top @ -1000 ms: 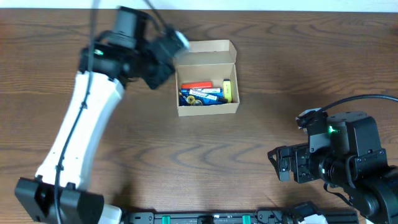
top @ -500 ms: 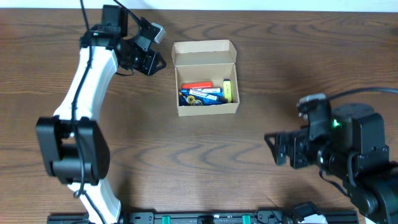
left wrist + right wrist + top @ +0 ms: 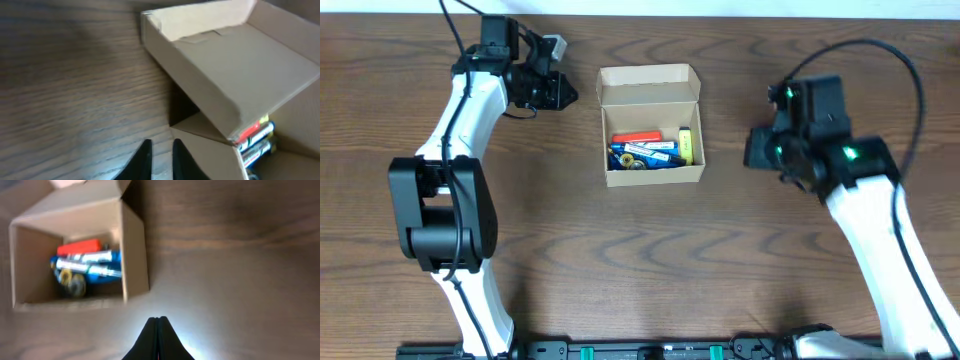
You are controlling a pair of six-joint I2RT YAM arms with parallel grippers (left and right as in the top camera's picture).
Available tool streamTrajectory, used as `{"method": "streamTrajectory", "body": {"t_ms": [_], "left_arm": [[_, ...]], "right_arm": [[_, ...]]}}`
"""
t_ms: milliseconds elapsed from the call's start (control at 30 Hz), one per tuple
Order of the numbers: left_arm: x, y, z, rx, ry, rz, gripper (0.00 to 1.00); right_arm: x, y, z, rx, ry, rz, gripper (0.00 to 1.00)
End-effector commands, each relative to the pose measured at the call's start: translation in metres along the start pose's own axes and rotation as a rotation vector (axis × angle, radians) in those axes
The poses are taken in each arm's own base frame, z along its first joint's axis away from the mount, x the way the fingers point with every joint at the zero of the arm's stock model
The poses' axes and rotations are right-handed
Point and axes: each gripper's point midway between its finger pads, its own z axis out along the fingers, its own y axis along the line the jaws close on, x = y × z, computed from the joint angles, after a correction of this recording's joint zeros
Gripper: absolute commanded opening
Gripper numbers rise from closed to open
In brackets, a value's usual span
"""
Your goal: Pack container
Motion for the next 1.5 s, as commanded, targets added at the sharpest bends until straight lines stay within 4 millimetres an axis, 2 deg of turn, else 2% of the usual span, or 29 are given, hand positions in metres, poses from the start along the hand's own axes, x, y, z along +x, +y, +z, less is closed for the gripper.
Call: {"method": "streamTrajectory", "body": {"t_ms": [0, 167, 333, 467, 633, 833, 933, 1200, 1467], "left_arm": [[-0.003, 0.002, 0.006, 0.021, -0.008, -0.081, 0.07], [-0.014, 0.002, 0.006, 0.022, -0.049, -0.127, 0.06], [-0.016, 0.006, 0.011, 0.024, -0.057, -0.170, 0.06], [-0.014, 0.012, 0.027, 0.048, -0.051, -0.240, 0.06], [-0.015, 0.011, 0.050, 0.149, -0.054, -0.321, 0.06], [-0.015, 0.007, 0.071, 0.276, -0.049, -0.369, 0.06], [-0.017, 0.007, 0.073, 0.279, -0.058, -0.373, 0.06], [-0.030, -0.009, 0.068, 0.366, -0.083, -0.349, 0.06], [-0.034, -0.028, 0.067, 0.428, -0.082, -0.297, 0.05]], "right_arm": [[-0.014, 0.002, 0.037, -0.118, 0.038, 0.074, 0.01], [-0.037, 0.009, 0.092, -0.296, 0.041, 0.142, 0.01], [-0.046, 0.013, 0.143, -0.393, 0.050, 0.231, 0.01], [-0.051, 0.015, 0.177, -0.446, 0.043, 0.296, 0.01], [-0.061, 0.017, 0.206, -0.507, 0.006, 0.363, 0.01], [-0.068, 0.024, 0.225, -0.572, 0.001, 0.417, 0.01], [-0.068, 0.031, 0.230, -0.584, 0.011, 0.408, 0.01], [-0.083, 0.056, 0.225, -0.621, -0.030, 0.361, 0.01], [-0.085, 0.064, 0.220, -0.665, -0.021, 0.345, 0.01]]}}
